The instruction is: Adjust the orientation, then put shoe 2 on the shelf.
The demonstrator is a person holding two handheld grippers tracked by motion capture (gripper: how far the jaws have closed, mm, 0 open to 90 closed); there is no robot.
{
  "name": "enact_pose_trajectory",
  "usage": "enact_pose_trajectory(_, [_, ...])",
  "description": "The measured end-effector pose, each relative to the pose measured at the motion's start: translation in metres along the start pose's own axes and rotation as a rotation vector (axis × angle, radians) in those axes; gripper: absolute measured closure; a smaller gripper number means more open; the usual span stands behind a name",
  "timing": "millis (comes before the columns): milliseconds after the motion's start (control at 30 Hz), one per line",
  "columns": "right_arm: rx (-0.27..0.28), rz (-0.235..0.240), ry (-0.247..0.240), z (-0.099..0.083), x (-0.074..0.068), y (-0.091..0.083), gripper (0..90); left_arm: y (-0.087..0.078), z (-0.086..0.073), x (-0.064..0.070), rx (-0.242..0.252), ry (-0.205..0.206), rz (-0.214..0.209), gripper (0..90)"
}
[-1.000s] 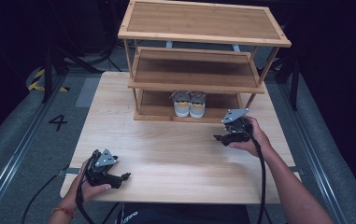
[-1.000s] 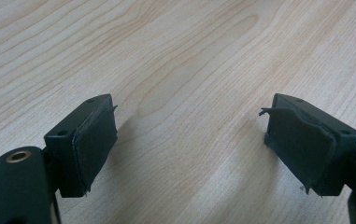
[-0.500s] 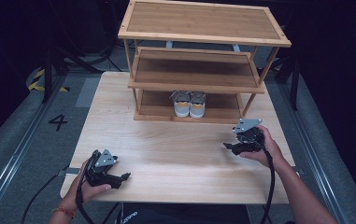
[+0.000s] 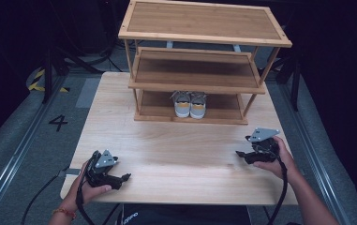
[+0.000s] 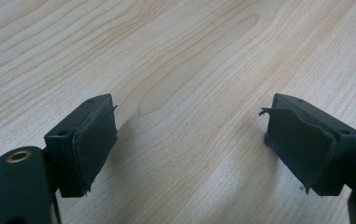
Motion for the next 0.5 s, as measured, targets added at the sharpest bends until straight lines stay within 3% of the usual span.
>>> enact_pose_trajectory(200, [0.011,-0.006,0.026,-0.013,0.001,-0.010,28.9,0.000,0.000,0.001,0.001,-0.006,-0.001,16.5])
enact_pose_trajectory(500, [0.025,-0.017,0.101,-0.051,0.004,-0.031,28.7,-0.001,0.000,0.000,-0.003,-0.003,0.010,16.5])
Point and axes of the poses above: each handheld gripper's, and its own axes: y roughly forward along the jaws, z roughly out of its top, x roughly to its right, the point moved 9 cm from there along y, roughly forward along the jaws, and after that the axes turned 6 degrees about x, right-handed, at the moved point
